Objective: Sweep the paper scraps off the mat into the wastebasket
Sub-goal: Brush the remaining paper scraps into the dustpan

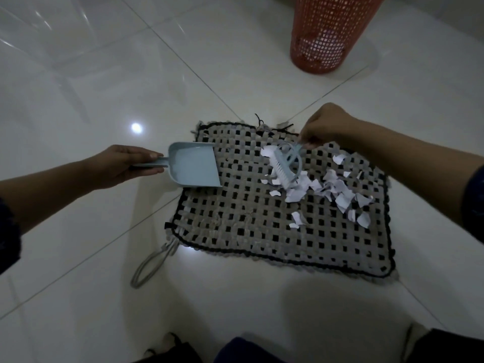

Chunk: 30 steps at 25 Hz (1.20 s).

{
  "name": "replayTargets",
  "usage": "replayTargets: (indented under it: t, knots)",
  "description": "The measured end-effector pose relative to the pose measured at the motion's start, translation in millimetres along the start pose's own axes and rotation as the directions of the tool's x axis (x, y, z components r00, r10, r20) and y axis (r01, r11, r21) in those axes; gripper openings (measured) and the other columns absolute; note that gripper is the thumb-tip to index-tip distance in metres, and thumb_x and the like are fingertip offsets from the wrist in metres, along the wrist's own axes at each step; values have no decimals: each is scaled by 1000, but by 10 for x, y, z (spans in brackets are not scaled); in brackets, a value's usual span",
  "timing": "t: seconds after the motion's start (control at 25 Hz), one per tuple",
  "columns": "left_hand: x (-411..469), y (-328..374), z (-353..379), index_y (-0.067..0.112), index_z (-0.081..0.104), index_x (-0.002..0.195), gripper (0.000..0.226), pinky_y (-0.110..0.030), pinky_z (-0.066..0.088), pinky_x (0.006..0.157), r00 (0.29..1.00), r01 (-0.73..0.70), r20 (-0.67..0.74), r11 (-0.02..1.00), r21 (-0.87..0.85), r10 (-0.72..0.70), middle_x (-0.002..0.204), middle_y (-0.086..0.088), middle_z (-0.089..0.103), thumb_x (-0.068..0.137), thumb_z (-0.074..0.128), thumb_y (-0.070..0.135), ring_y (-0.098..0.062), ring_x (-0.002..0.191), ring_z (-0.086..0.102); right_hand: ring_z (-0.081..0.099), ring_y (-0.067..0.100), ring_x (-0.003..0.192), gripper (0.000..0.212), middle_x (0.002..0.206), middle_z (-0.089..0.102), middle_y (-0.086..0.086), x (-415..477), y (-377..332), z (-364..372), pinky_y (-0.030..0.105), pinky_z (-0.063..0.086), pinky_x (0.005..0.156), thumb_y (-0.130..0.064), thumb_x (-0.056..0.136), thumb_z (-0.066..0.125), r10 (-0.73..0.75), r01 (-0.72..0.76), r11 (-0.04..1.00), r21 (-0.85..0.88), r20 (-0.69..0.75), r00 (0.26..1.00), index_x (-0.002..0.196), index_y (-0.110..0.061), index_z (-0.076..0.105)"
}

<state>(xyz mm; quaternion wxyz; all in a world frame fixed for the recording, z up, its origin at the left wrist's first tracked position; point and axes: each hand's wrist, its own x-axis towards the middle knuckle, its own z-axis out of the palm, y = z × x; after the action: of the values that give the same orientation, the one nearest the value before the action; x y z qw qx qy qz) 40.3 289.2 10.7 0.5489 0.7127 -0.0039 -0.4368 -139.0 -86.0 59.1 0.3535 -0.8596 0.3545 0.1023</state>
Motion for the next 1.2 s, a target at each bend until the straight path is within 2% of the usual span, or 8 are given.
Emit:
replayTargets:
  t: [0.08, 0.2, 0.36, 0.6, 0.8, 0.92, 1.0, 1.2]
  knots:
    - [5, 37, 11, 0, 73, 82, 23, -20, 57, 67, 1000, 1, -7, 1000, -1, -1, 90, -12, 74, 89, 51, 2, -22, 84, 72, 67, 15, 60, 21, 79, 70, 16, -23, -119, -137, 17, 59, 57, 2, 79, 69, -90, 83, 995, 51, 152, 984, 98, 10, 68]
    - [-55, 61, -85, 6, 76, 76, 28, -20, 57, 67, 999, -9, -33, 1000, 1, 9, 88, -10, 75, 89, 51, 3, -21, 82, 72, 67, 9, 58, 19, 86, 71, 14, -5, -490, -19, 14, 56, 57, 0, 81, 68, -334, 353, 932, -84, 179, 925, 100, 5, 69]
    - [-230, -48, -294, 6, 76, 75, 27, -19, 56, 66, 997, 7, -72, 1000, -6, -8, 87, -10, 75, 87, 52, 3, -20, 81, 72, 67, 21, 87, 19, 103, 71, 15, 35, -1021, 438, 24, 51, 81, 0, 85, 63, -670, 690, 624, -367, 205, 714, 102, -2, 71]
    - [-343, -193, -426, 3, 75, 77, 28, -19, 56, 65, 994, 48, -99, 999, -19, -49, 87, -11, 75, 89, 50, 0, -21, 80, 72, 64, 30, 89, 25, 99, 68, 15, -85, -953, 951, 40, 51, 78, 6, 86, 53, -681, 806, 195, -559, 515, 521, 106, -3, 66]
    - [-161, -98, -151, -2, 73, 80, 23, -20, 57, 66, 999, 37, -23, 999, -36, -38, 93, -13, 74, 88, 51, 0, -22, 85, 72, 65, 24, 88, 28, 102, 69, 11, -169, -427, 459, 30, 53, 77, 0, 89, 55, -524, 814, 136, -564, 656, 543, 114, -8, 66]
    - [-60, -71, 73, -3, 72, 84, 20, -20, 56, 66, 997, 62, 41, 998, 4, -62, 93, -12, 74, 86, 52, 1, -22, 86, 72, 64, 23, 87, 29, 105, 70, 10, -265, -187, 166, 34, 54, 79, -1, 89, 56, -413, 789, 173, -590, 684, 601, 115, -10, 66]
    - [-12, -74, 176, -2, 71, 87, 18, -20, 57, 67, 994, 70, 83, 997, 33, -72, 94, -12, 74, 85, 54, 3, -21, 87, 72, 60, 15, 80, 28, 105, 70, 7, -360, -98, -33, 23, 49, 69, -1, 90, 56, -359, 768, 221, -601, 682, 637, 114, -12, 67]
    - [-36, 51, 180, 2, 74, 81, 23, -19, 56, 66, 997, 36, 65, 999, 39, -39, 92, -10, 75, 86, 52, 2, -20, 85, 72, 64, 13, 81, 19, 99, 72, 7, -323, -349, -87, 32, 56, 82, -7, 90, 58, -616, 784, 385, -487, 498, 611, 105, -10, 68]
